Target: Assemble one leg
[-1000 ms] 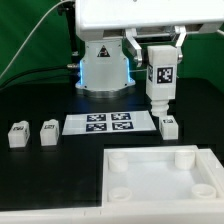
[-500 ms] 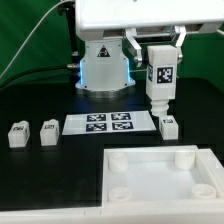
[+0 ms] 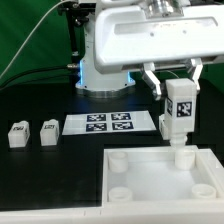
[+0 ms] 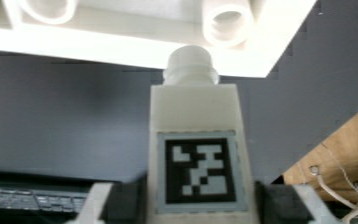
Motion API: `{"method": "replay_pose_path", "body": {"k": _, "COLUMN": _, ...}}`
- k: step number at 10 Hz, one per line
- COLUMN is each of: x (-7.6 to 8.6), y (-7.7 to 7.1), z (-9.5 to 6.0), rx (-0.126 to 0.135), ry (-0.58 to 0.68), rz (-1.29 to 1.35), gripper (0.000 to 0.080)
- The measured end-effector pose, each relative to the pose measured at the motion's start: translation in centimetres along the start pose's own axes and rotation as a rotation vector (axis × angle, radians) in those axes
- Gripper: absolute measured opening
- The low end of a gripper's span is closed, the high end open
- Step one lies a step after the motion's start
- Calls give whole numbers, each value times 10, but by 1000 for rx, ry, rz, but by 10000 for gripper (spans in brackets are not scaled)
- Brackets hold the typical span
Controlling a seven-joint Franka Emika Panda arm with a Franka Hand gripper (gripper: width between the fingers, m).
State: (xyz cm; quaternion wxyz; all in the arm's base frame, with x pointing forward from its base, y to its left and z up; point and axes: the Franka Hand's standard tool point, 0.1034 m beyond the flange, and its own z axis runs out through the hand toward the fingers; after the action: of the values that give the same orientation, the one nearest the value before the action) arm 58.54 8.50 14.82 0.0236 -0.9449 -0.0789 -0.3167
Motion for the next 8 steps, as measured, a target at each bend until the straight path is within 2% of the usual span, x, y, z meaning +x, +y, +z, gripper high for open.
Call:
{"method": "replay_pose_path", "body": {"k": 1, "x": 2, "y": -7, "z": 5, "rx": 17, "ry": -12, "rz": 7, "gripper": 292}}
{"method": "replay_pose_path", "body": {"k": 5, "x": 12, "y": -22, "z": 34, "rx": 41, "ry": -4, "rz": 46, "gripper": 292}}
{"method": "replay_pose_path", "body": {"k": 8, "x": -9, "y": -23, "z": 50, "rx": 43, "ry": -34, "rz": 54, "gripper": 292}}
